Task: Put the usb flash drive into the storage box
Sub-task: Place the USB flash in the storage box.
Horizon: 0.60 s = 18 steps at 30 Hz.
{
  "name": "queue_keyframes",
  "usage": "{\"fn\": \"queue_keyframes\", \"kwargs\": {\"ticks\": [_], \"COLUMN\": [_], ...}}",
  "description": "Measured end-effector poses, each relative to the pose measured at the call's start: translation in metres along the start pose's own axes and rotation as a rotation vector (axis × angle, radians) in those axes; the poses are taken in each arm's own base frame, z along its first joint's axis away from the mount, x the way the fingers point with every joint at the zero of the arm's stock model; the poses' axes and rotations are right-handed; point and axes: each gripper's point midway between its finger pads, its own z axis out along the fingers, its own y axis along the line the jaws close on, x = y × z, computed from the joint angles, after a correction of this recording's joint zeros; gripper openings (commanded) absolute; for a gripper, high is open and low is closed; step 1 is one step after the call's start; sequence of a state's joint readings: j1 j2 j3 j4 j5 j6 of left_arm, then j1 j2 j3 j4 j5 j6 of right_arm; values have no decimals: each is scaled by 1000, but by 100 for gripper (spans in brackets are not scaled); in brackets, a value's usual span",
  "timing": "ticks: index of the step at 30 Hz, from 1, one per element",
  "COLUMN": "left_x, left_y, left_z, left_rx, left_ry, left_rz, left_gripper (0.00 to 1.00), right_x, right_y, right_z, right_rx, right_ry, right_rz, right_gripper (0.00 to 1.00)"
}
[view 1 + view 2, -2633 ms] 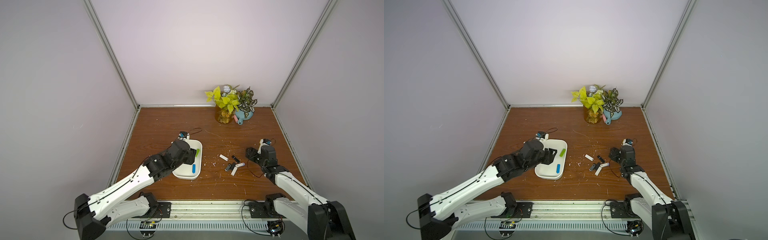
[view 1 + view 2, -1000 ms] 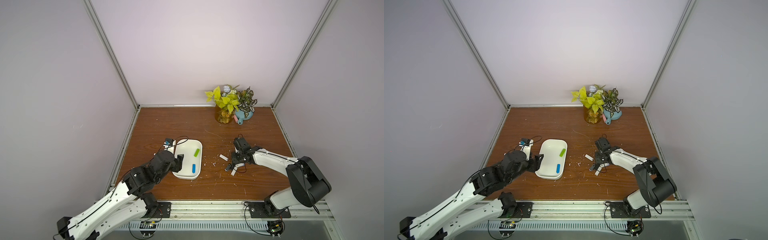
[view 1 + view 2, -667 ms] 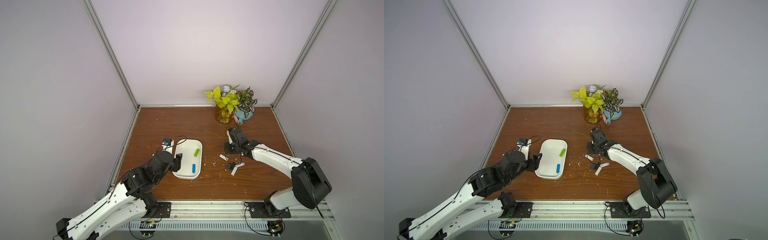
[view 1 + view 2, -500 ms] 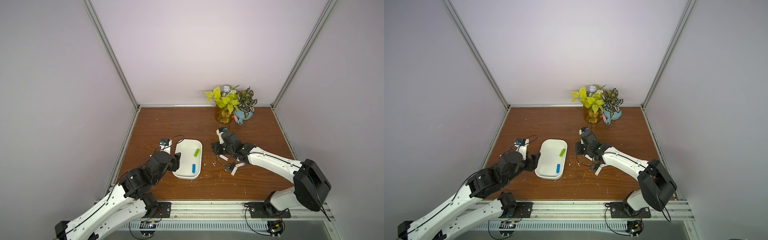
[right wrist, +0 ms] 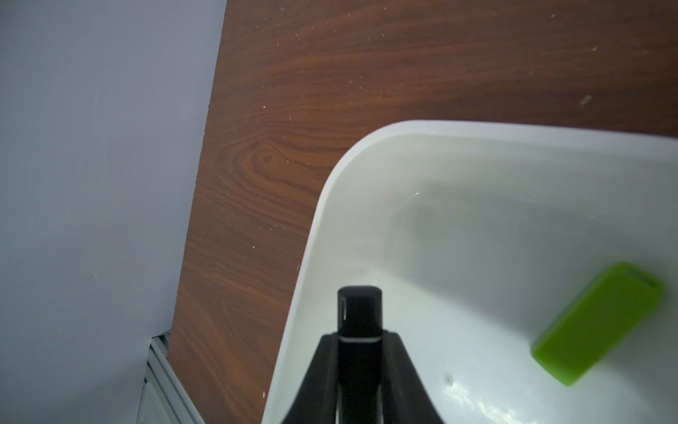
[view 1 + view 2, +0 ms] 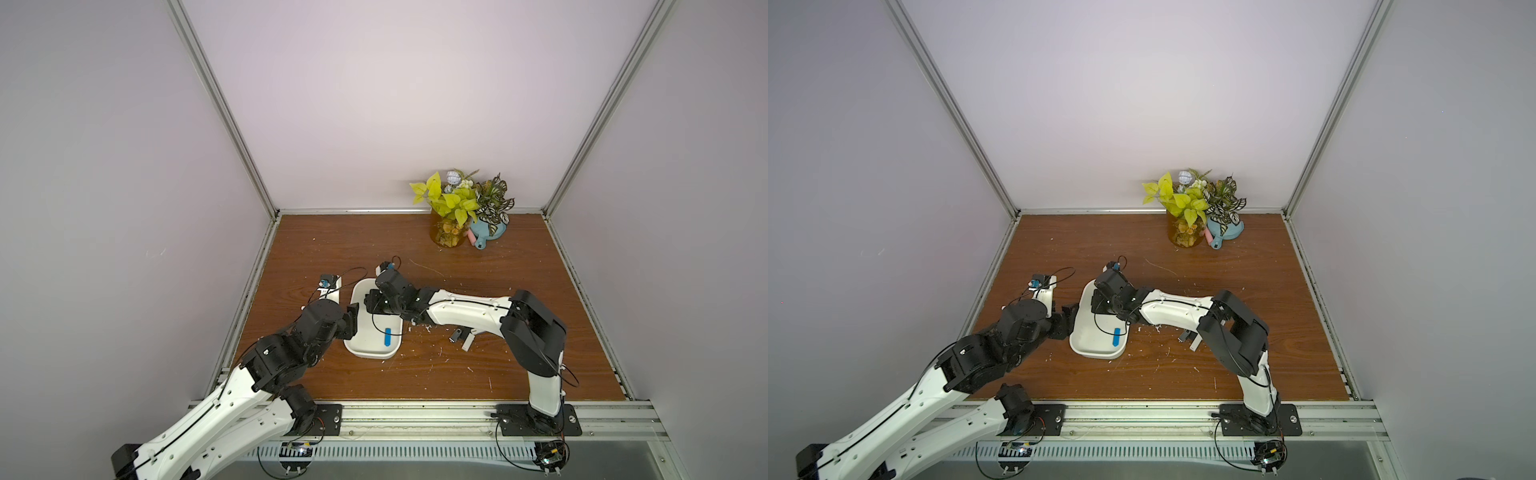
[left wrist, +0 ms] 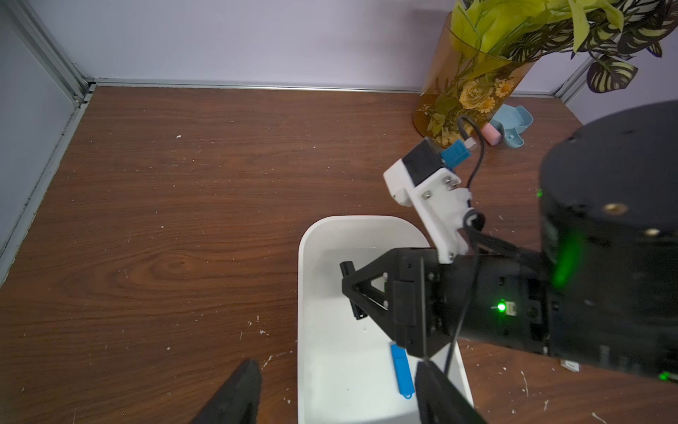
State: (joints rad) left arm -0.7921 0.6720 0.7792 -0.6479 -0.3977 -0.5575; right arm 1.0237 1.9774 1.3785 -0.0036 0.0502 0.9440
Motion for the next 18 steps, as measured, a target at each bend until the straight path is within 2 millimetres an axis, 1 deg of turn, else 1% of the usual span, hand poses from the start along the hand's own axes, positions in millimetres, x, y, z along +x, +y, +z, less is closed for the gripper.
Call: {"fn": "queue_keyframes", "kwargs": {"ticks": [2,7,13,18], "left_x": [0,0,0,0], "left_y": [0,0,0,0], "left_z": [0,0,0,0], "left_rx": [0,0,0,0], "left_ry": [0,0,0,-2], "left_rz": [0,0,0,-1], "left_gripper": [66,66,66,66], "right_x": [1,0,5,5], "right_y": [0,-7,-22,-29], "right_z": [8,28,51,65], "right_rx": [22,75,132,147], "right_ry": [-4,-18,-19,-24], "right_rz": [5,35,67,86], "right_gripper": [15,16,18,19]}}
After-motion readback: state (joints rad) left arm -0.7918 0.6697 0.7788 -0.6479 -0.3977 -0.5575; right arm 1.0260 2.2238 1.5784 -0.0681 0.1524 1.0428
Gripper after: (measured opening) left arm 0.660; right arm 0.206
